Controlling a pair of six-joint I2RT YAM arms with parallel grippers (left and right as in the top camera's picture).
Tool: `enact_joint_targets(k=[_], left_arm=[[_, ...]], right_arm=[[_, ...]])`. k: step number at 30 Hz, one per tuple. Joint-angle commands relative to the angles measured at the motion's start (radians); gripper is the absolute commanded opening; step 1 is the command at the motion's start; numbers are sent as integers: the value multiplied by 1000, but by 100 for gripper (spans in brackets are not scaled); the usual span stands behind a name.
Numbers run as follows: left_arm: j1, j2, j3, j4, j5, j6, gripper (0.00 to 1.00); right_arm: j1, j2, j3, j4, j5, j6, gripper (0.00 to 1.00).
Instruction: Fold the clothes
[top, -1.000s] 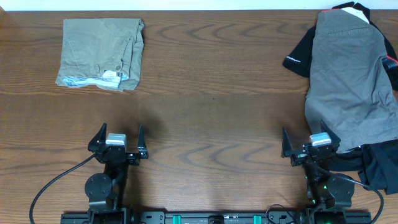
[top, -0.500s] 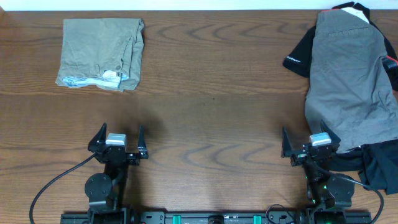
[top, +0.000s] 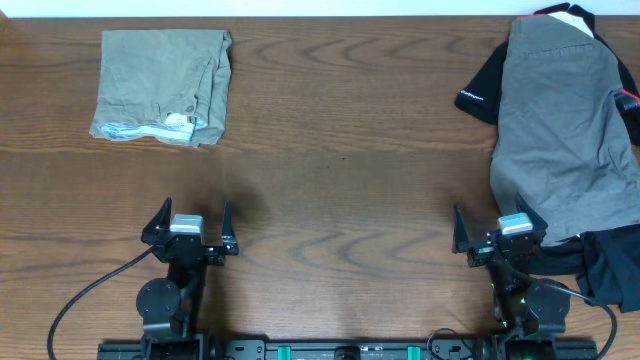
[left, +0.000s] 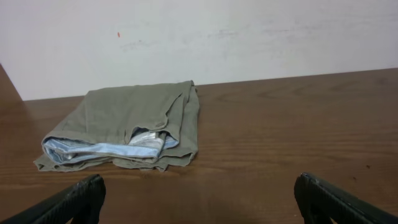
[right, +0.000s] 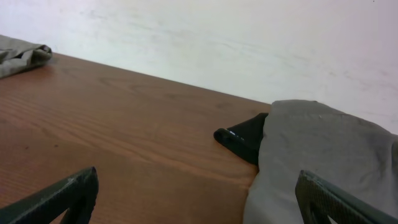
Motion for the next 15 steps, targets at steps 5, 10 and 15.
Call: enact_joint_targets(k=[5, 10, 15], left_arm=[[-4, 0, -10, -47, 10, 9, 98], [-4, 0, -10, -47, 11, 9, 98], [-4, 0, -10, -47, 11, 9, 98]], right_arm=[[9, -5, -2, -3, -1, 14, 99], [9, -5, -2, -6, 32, -24, 99], [9, -5, -2, -3, 36, -27, 99]])
